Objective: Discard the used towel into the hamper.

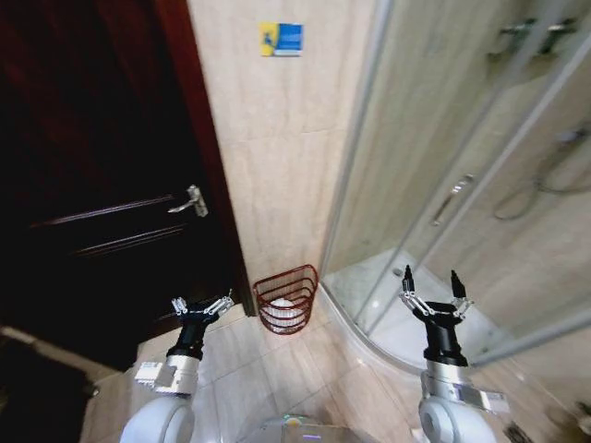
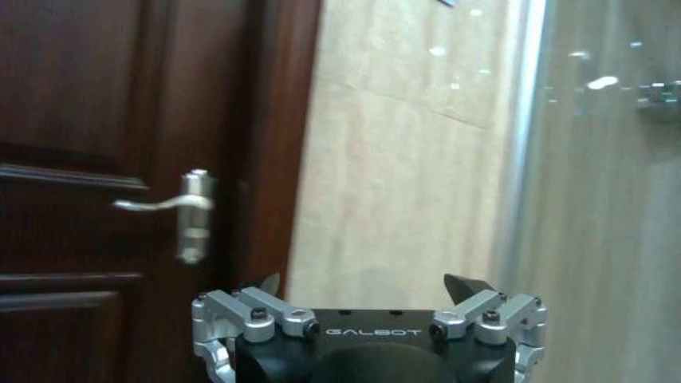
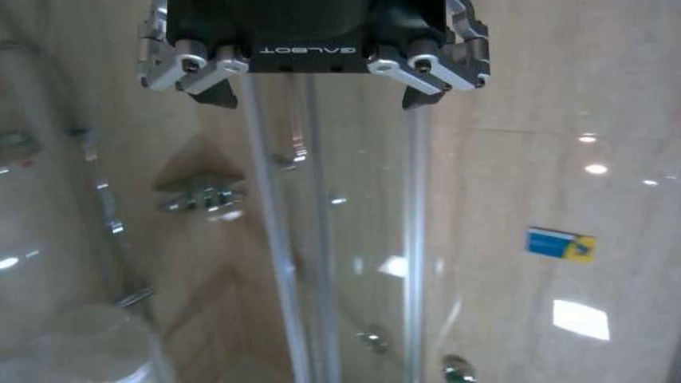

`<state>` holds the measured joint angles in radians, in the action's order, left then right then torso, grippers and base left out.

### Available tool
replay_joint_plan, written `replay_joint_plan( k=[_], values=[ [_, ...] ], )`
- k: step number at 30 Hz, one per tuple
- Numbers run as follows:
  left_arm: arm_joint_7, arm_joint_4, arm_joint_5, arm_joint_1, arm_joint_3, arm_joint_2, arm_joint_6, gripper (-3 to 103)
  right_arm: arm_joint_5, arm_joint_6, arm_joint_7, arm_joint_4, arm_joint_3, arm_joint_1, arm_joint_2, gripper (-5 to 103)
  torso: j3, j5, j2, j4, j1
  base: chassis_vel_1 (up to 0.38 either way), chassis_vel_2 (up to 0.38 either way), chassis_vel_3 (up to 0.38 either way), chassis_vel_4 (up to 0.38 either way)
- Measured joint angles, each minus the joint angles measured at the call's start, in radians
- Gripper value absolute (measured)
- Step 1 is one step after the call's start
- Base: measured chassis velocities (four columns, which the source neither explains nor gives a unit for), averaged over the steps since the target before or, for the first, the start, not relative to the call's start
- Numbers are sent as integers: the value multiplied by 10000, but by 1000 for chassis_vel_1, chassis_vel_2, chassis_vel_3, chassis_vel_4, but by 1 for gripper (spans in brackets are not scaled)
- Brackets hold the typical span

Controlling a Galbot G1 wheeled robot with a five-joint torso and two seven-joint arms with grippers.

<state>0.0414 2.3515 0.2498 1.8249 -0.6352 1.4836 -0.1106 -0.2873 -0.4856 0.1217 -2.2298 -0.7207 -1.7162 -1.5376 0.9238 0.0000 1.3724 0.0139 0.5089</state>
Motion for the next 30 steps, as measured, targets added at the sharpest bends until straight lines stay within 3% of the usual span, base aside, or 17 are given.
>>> replay_joint_plan(
  k=[19, 30],
  values=[
    [1, 0, 0, 0, 0, -1, 0, 100, 0, 0, 0, 0, 0, 0, 0, 100, 0, 0, 0, -2, 1, -127, -117, -124, -118],
    [1, 0, 0, 0, 0, -1, 0, 100, 0, 0, 0, 0, 1, 0, 0, 100, 0, 0, 0, 1, 0, -18, -28, -27, -24]
  ],
)
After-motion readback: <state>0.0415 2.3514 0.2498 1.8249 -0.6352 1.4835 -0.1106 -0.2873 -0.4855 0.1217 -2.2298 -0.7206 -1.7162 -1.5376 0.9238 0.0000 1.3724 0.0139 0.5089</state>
